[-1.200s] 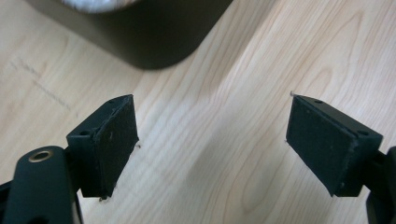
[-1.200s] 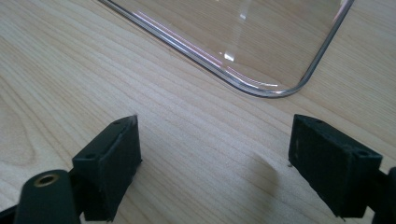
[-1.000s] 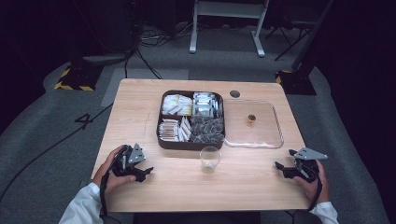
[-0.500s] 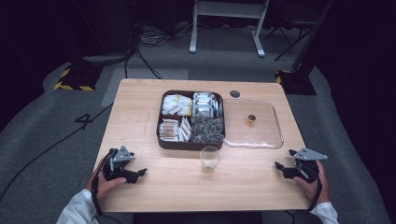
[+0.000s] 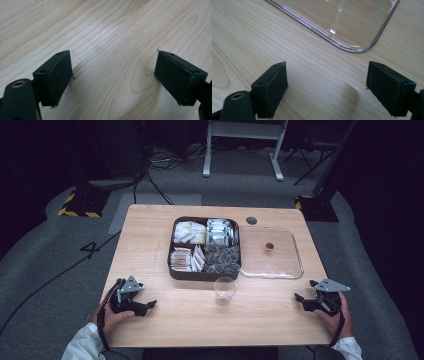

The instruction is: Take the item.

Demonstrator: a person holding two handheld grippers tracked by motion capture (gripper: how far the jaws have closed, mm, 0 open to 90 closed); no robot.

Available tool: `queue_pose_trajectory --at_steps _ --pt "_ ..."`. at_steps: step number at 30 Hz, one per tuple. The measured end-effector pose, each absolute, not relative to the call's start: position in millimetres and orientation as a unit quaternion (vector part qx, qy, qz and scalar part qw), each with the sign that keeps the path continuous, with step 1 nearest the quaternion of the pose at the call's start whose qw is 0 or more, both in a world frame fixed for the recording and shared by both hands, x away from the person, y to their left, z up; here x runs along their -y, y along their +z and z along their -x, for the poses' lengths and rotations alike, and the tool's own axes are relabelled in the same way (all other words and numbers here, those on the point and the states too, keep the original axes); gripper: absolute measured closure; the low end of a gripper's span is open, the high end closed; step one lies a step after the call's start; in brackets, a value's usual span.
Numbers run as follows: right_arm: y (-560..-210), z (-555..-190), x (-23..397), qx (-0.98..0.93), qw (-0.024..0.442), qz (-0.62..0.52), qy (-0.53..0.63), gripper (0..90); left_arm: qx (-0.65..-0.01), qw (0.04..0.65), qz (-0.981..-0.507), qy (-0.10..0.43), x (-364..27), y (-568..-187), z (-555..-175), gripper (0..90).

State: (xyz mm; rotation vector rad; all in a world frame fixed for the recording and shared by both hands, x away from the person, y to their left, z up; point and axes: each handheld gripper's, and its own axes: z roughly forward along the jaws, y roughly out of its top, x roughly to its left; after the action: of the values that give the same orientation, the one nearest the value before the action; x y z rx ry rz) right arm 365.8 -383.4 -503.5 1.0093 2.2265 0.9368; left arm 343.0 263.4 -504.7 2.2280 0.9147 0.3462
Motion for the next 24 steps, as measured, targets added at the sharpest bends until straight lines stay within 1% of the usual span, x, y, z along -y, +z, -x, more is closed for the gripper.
queue_pose_trajectory --at_steps 24 --pt "-503.4 -365.8 383.5 -0.822 0.257 -0.371 0.346 17.5 -0.356 0.347 -0.857 0.134 -262.9 -504.9 -343.1 15.0"
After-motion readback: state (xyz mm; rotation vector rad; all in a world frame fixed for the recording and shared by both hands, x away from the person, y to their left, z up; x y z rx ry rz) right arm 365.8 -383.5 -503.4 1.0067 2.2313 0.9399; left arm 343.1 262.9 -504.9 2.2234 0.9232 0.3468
